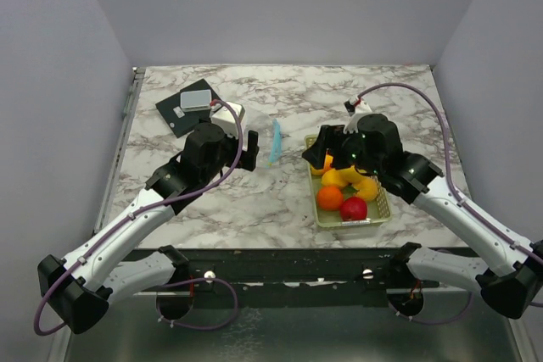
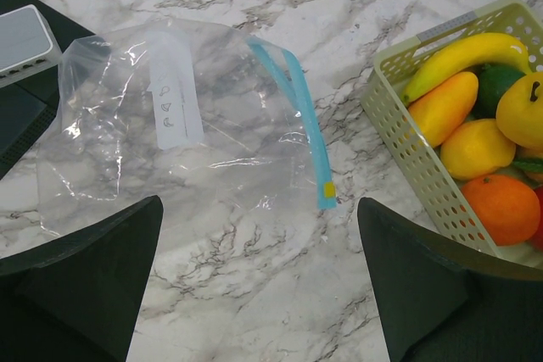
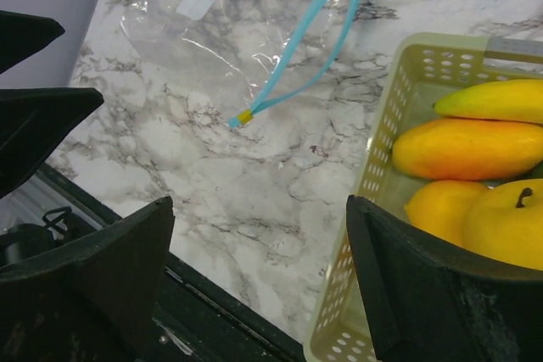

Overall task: Place the food in the zip-top bag and seal the zipper
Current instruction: Pick up the zipper food storage bag at the center of the board.

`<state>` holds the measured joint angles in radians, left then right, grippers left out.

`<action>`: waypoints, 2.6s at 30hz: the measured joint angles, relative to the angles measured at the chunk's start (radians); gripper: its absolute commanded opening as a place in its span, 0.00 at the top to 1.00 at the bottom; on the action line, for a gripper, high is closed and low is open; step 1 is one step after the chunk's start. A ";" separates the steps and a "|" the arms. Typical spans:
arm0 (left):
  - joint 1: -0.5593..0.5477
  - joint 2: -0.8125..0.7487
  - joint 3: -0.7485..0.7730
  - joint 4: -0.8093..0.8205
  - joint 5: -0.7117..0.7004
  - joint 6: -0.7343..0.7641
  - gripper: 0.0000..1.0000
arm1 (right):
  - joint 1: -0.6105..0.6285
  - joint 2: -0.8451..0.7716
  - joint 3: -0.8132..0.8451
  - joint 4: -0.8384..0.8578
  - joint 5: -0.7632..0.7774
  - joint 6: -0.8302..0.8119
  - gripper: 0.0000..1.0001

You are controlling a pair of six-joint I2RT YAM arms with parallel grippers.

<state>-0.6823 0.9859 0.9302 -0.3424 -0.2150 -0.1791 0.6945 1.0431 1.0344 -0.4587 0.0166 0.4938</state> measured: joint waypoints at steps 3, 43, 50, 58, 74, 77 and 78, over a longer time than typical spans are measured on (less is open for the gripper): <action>0.000 0.000 0.000 0.000 -0.011 0.000 0.01 | 0.000 0.042 -0.002 0.028 -0.042 0.036 0.15; 0.000 -0.042 0.000 0.000 -0.018 -0.001 0.01 | 0.072 0.440 -0.105 0.414 -0.056 0.705 0.54; 0.000 -0.042 0.000 0.000 -0.018 -0.002 0.01 | 0.072 0.474 -0.105 0.447 -0.053 0.767 0.54; 0.000 -0.042 0.000 0.000 -0.018 -0.003 0.01 | 0.072 0.533 -0.105 0.488 -0.053 0.811 0.54; 0.000 -0.042 0.000 0.000 -0.017 -0.004 0.01 | 0.072 0.583 -0.104 0.528 -0.053 0.847 0.62; 0.000 -0.042 0.000 0.000 -0.017 -0.004 0.01 | 0.072 0.587 -0.104 0.542 -0.053 0.853 0.66; 0.000 -0.042 0.000 0.000 -0.017 -0.004 0.01 | 0.072 0.589 -0.104 0.545 -0.053 0.854 0.67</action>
<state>-0.6823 0.9443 0.9302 -0.3428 -0.2321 -0.1829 0.7670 1.6321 0.9302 0.0860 -0.0364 1.3476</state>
